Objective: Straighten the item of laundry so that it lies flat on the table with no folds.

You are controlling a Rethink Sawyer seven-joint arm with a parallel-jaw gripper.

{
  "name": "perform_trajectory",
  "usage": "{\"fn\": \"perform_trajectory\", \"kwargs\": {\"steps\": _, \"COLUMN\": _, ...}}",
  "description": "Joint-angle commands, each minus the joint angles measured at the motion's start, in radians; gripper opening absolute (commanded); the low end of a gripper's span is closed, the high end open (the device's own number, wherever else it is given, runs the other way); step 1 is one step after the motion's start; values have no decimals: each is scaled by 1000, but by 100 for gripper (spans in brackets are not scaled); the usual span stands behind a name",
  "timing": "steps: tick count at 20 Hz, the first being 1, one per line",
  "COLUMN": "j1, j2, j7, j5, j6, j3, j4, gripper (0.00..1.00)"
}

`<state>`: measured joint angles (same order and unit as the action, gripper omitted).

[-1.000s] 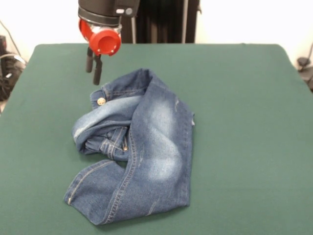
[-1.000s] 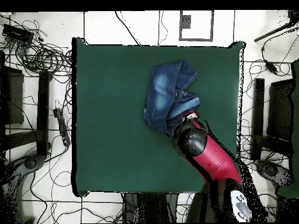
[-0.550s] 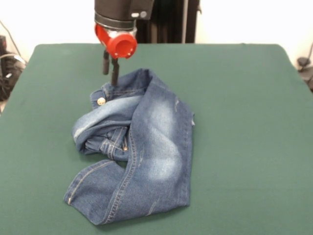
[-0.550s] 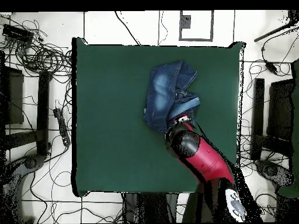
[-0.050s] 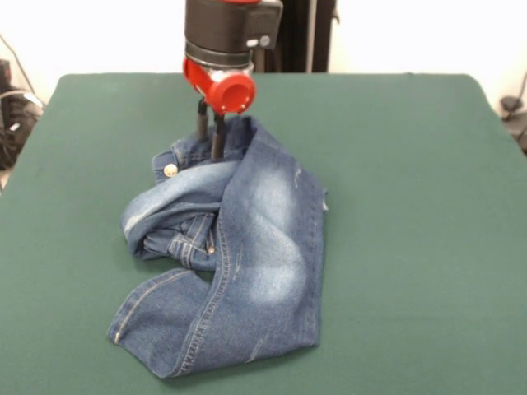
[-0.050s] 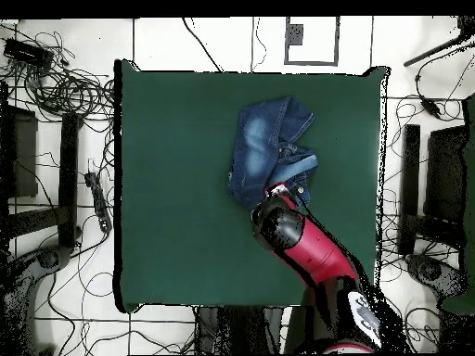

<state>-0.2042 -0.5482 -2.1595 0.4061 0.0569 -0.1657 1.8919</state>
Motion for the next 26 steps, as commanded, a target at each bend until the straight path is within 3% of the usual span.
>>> {"fn": "perform_trajectory", "kwargs": {"steps": 1, "j1": 39, "j2": 102, "j7": -156, "j5": -19, "j6": -33, "j3": 93, "j4": 26, "gripper": 100}}
{"fn": "perform_trajectory", "kwargs": {"steps": 9, "j1": 110, "j2": 149, "j7": -141, "j5": 2, "j6": 37, "j3": -6, "j4": -23, "gripper": 100}}
{"fn": "perform_trajectory", "kwargs": {"steps": 17, "j1": 125, "j2": 179, "j7": -117, "j5": -14, "j6": 49, "j3": -60, "j4": -52, "gripper": 100}}
{"fn": "perform_trajectory", "kwargs": {"steps": 18, "j1": 128, "j2": 185, "j7": -104, "j5": -28, "j6": 42, "j3": -71, "j4": -59, "gripper": 0}}
{"fn": "perform_trajectory", "kwargs": {"steps": 23, "j1": 146, "j2": 191, "j7": -87, "j5": -43, "j6": 49, "j3": -99, "j4": -67, "gripper": 0}}
{"fn": "perform_trajectory", "kwargs": {"steps": 26, "j1": 115, "j2": 180, "j7": -92, "j5": -46, "j6": 44, "j3": -81, "j4": -60, "gripper": 0}}
